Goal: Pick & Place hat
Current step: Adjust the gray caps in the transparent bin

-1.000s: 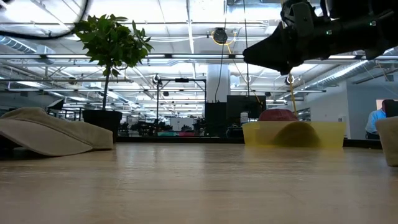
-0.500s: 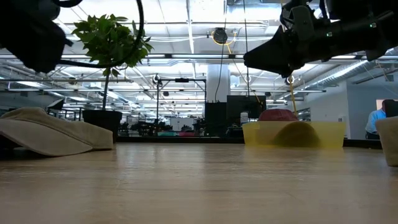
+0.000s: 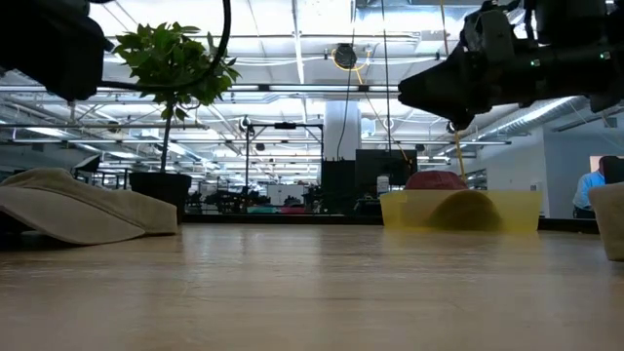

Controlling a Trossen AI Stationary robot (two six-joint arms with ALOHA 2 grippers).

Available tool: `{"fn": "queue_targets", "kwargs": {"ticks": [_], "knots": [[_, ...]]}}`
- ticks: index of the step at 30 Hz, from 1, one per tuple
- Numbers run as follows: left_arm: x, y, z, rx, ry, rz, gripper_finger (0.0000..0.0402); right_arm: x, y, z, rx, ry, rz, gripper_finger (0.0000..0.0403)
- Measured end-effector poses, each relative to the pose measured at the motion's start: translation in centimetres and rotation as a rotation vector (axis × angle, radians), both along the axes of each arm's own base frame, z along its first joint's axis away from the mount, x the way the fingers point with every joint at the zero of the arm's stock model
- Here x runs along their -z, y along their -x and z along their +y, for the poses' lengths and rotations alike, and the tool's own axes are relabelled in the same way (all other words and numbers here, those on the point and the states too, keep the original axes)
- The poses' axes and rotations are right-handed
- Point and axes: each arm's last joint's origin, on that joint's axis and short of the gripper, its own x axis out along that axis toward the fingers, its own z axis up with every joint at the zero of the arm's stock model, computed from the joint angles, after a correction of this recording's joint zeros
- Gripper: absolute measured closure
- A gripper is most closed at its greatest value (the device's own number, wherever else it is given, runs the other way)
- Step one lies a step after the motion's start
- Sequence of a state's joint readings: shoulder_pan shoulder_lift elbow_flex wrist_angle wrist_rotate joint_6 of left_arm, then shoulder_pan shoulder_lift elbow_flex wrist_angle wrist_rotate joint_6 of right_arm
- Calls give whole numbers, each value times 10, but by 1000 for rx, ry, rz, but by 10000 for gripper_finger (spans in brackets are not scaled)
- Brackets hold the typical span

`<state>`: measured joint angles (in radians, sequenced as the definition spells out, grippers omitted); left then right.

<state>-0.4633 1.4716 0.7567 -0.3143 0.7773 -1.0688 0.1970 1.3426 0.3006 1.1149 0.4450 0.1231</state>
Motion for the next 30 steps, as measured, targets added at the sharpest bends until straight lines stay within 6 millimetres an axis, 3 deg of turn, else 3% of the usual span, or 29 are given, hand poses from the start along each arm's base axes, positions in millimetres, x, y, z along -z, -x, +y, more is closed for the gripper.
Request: {"fn": "queue_targets", "kwargs": {"ticks": [10,22,26,30], "knots": [[-33,-5,-3,45,178,-9,382,0,5,-1,-2,-24,-49,282],[-31,-2,-1,2,20,-121,381,1,5,0,-31,-47,-49,282],[-27,3,0,11,-19,-78,350,2,5,0,-32,-46,-41,282],[-25,6,1,-5,-51,-39,283,2,5,0,-32,-46,-41,282]]}}
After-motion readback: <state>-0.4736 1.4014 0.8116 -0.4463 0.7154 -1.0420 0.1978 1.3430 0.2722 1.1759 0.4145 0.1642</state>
